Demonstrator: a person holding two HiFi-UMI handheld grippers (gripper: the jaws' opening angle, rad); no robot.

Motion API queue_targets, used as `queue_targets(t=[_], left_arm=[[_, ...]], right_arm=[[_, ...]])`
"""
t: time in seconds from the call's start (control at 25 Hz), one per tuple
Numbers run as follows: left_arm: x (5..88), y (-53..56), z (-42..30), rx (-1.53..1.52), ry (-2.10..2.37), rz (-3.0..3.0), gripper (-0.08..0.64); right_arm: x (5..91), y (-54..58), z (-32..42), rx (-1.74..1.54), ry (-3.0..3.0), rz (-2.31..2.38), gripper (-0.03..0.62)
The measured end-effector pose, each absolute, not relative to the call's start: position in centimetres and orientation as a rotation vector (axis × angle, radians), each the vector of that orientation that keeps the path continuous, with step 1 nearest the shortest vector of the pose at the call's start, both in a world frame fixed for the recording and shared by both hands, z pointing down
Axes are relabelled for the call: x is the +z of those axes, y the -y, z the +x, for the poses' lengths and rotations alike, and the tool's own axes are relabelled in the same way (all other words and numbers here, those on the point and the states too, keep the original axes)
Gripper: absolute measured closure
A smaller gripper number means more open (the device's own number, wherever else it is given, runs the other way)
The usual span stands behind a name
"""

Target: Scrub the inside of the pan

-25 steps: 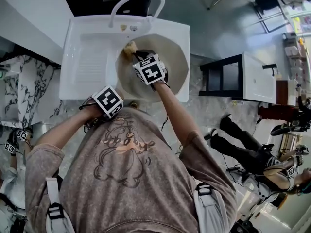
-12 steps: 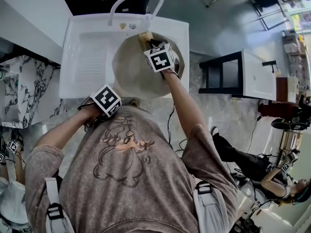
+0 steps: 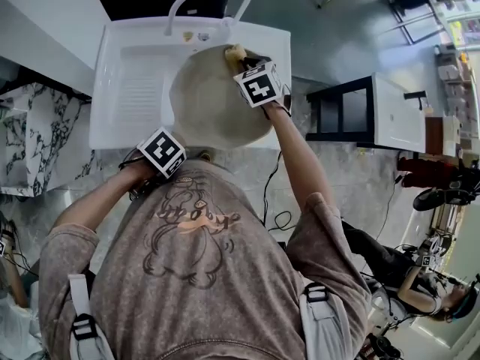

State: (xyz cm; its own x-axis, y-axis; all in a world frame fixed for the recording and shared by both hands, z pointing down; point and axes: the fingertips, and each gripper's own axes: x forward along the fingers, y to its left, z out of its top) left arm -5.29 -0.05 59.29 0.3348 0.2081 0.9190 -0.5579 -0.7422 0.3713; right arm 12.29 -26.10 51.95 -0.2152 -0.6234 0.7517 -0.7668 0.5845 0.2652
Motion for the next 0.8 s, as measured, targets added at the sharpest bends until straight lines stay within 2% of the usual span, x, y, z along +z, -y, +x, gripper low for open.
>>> queue_targets(t=[0.8], left_arm=[[59.5,-1.3,-5.0,1.503,0.256,1.924,0.523]], right_arm=[[52.1,18.6,17.9,0.237,1.808,0.824,0.54]])
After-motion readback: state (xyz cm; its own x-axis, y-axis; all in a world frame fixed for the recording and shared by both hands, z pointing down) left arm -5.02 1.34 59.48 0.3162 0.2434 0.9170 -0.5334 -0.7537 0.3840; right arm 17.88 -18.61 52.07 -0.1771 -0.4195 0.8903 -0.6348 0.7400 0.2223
